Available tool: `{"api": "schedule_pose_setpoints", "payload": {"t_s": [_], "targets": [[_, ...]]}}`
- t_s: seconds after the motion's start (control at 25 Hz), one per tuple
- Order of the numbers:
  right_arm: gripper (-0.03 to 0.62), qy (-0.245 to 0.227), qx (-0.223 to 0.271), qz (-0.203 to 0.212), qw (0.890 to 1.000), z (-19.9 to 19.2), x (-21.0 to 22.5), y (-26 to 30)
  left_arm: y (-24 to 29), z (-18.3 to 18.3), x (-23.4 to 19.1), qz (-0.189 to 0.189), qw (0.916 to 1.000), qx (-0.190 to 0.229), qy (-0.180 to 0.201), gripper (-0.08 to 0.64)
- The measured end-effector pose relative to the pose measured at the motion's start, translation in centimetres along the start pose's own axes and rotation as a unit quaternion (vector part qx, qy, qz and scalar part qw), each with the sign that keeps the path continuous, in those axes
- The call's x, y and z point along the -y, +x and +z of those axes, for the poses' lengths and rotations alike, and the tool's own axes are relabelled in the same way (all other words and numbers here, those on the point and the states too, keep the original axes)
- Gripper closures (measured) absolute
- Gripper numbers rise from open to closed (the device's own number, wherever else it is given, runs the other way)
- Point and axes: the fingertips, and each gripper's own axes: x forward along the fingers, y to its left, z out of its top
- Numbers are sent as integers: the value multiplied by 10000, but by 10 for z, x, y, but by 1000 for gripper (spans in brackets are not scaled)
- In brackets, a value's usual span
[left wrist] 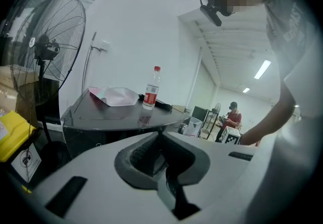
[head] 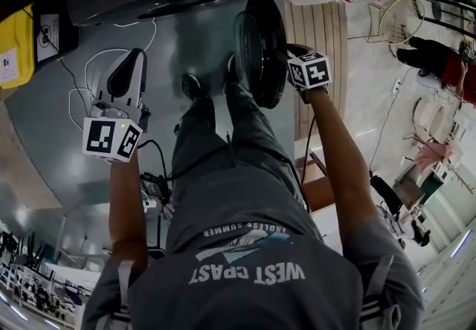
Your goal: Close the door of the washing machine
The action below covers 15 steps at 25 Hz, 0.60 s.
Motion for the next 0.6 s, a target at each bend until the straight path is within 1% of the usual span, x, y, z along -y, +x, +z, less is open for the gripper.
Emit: {"api": "schedule_pose_setpoints", "payload": {"t_s": [0.6], "targets": [[393, 273, -7, 256, 9993, 15, -31, 8, -26, -2, -12, 263, 9995, 82, -125, 528]]}}
